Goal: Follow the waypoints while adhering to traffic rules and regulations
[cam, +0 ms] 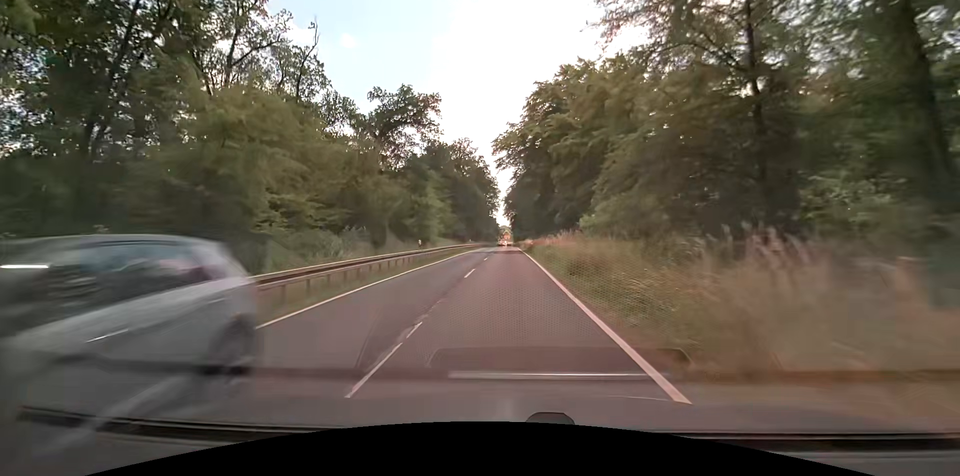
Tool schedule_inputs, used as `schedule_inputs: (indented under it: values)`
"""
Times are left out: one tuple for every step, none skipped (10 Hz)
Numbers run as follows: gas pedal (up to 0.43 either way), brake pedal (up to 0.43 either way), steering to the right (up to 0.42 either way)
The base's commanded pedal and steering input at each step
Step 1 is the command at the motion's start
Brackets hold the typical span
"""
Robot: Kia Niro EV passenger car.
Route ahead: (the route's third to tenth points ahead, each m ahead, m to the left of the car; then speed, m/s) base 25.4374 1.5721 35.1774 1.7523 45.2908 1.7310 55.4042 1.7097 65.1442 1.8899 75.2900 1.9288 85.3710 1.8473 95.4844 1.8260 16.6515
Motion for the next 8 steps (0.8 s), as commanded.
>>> schedule_inputs:
  values:
    - [0.098, 0.0, -0.003]
    - [0.098, 0.0, -0.003]
    - [0.098, 0.0, -0.003]
    - [0.098, 0.0, -0.003]
    - [0.098, 0.0, -0.003]
    - [0.098, 0.0, -0.003]
    - [0.098, 0.0, -0.003]
    - [0.098, 0.0, -0.003]
